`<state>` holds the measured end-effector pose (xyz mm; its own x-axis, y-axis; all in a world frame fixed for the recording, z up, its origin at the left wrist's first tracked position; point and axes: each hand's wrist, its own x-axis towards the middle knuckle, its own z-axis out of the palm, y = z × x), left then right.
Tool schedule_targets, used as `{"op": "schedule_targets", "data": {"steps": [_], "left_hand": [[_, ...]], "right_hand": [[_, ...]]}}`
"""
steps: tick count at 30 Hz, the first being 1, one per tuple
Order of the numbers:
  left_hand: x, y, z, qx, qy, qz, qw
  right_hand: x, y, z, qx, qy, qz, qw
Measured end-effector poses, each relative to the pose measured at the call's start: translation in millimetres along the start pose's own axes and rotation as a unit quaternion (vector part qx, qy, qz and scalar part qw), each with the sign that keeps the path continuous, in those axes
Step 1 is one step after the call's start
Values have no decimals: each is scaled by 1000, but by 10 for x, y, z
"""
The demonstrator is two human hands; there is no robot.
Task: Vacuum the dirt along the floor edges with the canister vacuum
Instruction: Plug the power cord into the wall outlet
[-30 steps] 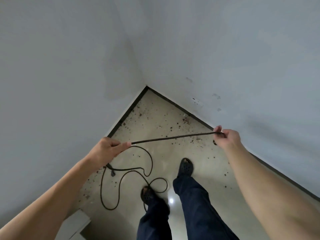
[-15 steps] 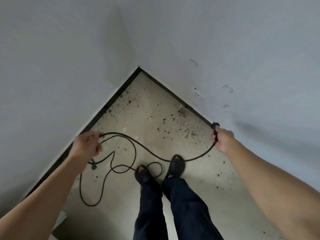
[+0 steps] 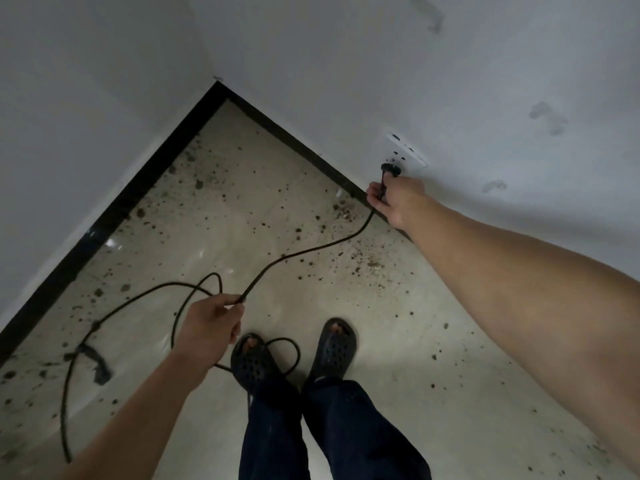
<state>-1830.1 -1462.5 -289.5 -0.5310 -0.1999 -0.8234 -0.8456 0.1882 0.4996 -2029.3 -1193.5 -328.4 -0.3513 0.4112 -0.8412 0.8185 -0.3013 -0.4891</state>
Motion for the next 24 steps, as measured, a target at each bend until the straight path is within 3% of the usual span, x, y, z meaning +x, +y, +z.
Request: {"op": "schedule_targets", "data": {"steps": [6, 11, 24], "left_hand": [[131, -30, 123, -17, -12, -18, 1000], [131, 137, 208, -4, -38, -7, 999], [217, 206, 231, 28, -33, -9, 999]], "right_hand": [[123, 193, 145, 52, 53, -66, 995], [70, 145, 143, 40, 48, -91, 994], [-23, 32, 42, 111, -17, -12, 994]]}}
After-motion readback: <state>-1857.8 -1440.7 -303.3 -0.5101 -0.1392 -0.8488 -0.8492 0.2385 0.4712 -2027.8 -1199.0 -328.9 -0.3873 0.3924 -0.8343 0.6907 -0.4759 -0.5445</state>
